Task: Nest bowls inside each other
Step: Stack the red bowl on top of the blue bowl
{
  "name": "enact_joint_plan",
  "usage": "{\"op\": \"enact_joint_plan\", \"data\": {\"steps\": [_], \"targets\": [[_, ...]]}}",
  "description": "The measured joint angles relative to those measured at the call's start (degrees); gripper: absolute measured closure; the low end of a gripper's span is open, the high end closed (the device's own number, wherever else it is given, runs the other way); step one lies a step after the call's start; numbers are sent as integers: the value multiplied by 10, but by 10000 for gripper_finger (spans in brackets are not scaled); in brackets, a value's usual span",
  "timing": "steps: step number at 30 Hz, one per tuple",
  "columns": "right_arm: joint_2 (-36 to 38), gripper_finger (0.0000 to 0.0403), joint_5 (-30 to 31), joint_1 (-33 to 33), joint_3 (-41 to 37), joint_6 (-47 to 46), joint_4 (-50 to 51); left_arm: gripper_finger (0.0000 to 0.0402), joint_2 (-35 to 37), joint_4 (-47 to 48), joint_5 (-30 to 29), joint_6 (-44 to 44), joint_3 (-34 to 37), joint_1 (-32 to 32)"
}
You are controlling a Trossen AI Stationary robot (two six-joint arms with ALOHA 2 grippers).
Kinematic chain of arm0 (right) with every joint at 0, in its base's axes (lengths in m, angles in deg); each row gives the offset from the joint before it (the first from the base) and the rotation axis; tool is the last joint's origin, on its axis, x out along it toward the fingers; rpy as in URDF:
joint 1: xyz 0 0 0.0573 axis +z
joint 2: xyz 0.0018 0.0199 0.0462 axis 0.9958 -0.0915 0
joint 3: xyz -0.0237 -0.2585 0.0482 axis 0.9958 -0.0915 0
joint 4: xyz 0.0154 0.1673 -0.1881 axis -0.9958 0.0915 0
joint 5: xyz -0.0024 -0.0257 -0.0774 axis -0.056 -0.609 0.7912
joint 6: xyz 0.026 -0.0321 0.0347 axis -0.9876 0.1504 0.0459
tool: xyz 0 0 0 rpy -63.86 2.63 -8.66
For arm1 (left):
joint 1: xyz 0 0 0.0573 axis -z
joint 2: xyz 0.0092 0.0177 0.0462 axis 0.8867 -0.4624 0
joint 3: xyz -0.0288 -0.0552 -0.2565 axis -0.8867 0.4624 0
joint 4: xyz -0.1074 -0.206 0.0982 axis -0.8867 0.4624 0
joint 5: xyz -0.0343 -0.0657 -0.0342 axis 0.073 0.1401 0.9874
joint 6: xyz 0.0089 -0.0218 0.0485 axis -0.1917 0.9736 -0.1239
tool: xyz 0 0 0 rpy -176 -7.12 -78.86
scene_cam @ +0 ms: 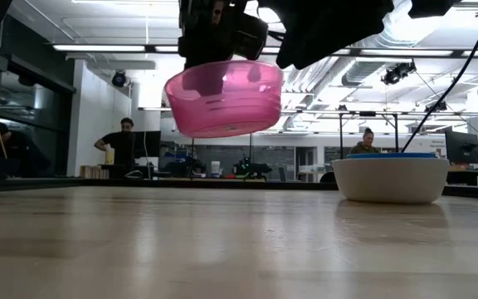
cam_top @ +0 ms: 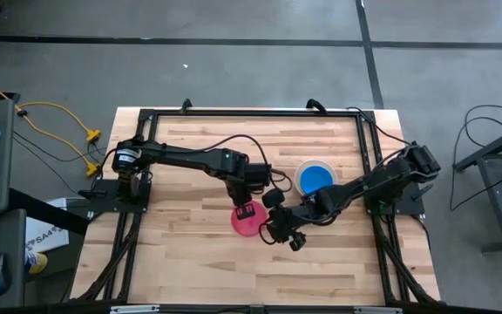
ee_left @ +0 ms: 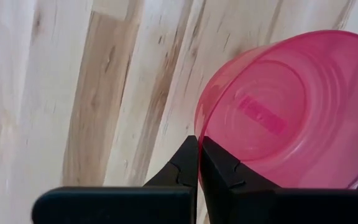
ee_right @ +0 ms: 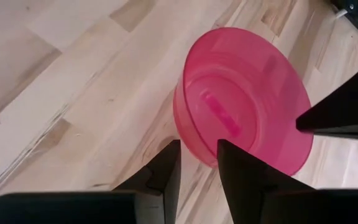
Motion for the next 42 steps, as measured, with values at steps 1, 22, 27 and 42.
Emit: {"op": "enact_joint_plan", "data": {"steps": [1, 22, 27, 42], "targets": [[0, 305, 0, 0, 0, 0, 0, 401, 0, -5, 0, -3, 0, 0], [3, 305, -56, 3, 0, 52, -31, 401, 0, -31, 31, -81, 0, 23], [3, 305, -57, 11, 0, 68, -42, 401, 0, -43, 55, -106, 0, 24], [3, 305, -62, 17, 0, 74, -58, 401, 0, -58, 68, -135, 0, 31]]}}
